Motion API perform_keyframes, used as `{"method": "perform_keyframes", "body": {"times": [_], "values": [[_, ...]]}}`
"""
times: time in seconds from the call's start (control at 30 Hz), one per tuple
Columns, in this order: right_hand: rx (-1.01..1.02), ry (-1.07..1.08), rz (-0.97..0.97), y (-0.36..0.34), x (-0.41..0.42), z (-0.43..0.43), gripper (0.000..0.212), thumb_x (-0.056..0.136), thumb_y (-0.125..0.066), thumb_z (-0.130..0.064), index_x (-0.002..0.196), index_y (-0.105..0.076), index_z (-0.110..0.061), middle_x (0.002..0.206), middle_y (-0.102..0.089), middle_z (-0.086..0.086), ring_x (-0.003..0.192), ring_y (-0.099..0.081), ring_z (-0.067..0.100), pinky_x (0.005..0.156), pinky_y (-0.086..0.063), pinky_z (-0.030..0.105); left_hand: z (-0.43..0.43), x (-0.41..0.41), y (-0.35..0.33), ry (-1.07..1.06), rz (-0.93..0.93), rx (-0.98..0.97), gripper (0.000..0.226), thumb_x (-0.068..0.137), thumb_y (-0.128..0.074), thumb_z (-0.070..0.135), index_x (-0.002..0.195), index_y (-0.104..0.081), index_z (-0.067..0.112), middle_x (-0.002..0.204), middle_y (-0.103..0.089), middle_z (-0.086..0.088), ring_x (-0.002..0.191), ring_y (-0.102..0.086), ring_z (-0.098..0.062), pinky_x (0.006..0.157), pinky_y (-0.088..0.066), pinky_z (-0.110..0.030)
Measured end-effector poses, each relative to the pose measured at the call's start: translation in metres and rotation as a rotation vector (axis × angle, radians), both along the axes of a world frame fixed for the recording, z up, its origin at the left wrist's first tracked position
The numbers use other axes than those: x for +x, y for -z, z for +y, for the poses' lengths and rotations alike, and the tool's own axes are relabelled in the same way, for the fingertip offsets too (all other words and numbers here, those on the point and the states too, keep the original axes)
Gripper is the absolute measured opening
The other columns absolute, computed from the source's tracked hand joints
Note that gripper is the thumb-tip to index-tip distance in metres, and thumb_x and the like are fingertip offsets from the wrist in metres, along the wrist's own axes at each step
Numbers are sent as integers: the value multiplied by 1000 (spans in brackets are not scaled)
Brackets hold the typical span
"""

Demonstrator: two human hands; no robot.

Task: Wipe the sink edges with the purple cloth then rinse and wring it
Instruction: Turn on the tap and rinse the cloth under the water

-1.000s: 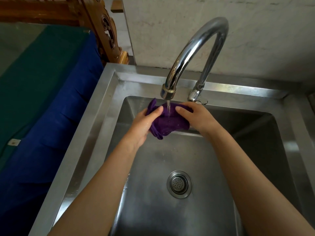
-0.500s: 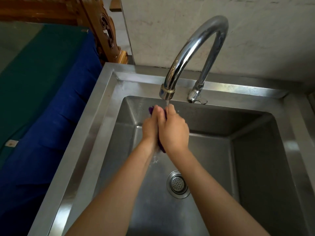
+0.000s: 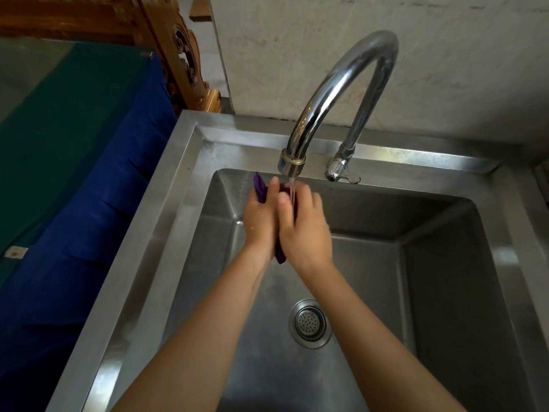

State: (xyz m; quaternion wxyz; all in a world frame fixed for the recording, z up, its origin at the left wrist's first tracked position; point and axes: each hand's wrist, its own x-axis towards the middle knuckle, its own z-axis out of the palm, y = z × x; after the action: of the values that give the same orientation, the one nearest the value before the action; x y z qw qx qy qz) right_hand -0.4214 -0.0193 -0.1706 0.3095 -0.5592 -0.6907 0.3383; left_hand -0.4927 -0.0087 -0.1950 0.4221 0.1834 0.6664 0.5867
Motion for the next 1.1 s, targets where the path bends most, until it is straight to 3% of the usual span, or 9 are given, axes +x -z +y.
{"method": "perform_keyframes", "body": {"times": [0.3,0.43,0.53,0.6,0.7,0.83,0.93,1.0,1.1], "values": [[36,64,-84,2,-2,22,33,99,-31,-33,76,-43,-12,73,-62,16,70,-57,37,59,-36,34,-12,13,-8,28,-72,-110,50,92,-50,36,44,-53,21,43,-53,8,48,-52,-12,54,-41,-30],[-151,92,28,14,2,35,40,97,-36,-30,66,-48,-8,65,-56,10,64,-53,28,63,-41,36,-14,14,-9,42,97,-109,42,92,-49,36,54,-52,18,52,-53,0,55,-54,-19,59,-44,-33],[-303,141,155,16,6,43,44,96,-39,-29,55,-41,-13,58,-47,2,56,-42,17,61,-36,31,-20,13,-9,57,205,-16,28,94,-48,31,67,-54,24,62,-57,5,60,-57,-10,59,-46,-24],[-337,148,275,13,10,47,43,96,-40,-31,56,-40,-15,58,-44,-1,58,-41,14,61,-35,31,-27,11,-6,54,110,11,16,93,-49,34,90,-60,24,83,-66,4,81,-64,-9,72,-50,-22],[-304,58,327,9,13,44,35,97,-41,-32,68,-46,-13,61,-43,-6,59,-42,8,60,-35,26,-35,1,9,120,-229,-78,46,92,-40,51,120,-56,18,115,-66,-7,107,-62,-22,90,-52,-40],[-317,-172,375,-1,18,36,22,97,-43,-21,87,-59,-8,82,-60,-2,76,-55,3,76,-46,26,-38,-10,12,222,-688,-114,66,85,-32,70,120,-56,19,111,-66,-16,106,-62,-41,85,-49,-61],[-347,-399,357,-5,30,33,16,95,-46,-12,98,-62,-7,98,-63,4,90,-57,12,87,-45,28,-26,-25,4,162,-816,-70,77,79,-41,73,123,-57,13,120,-64,-16,108,-62,-36,88,-49,-57],[-340,-474,307,-8,36,31,16,94,-49,-10,100,-63,-14,99,-62,2,91,-57,10,88,-45,25,-16,-28,-6,87,-800,-78,72,80,-53,63,129,-51,9,125,-61,-19,108,-62,-36,84,-53,-53],[-250,-264,221,0,34,32,12,92,-51,-13,101,-59,-18,107,-58,4,98,-55,14,94,-46,34,-5,-26,-15,-95,-763,-22,52,83,-66,28,127,-48,6,117,-62,-15,101,-64,-33,80,-55,-47]]}}
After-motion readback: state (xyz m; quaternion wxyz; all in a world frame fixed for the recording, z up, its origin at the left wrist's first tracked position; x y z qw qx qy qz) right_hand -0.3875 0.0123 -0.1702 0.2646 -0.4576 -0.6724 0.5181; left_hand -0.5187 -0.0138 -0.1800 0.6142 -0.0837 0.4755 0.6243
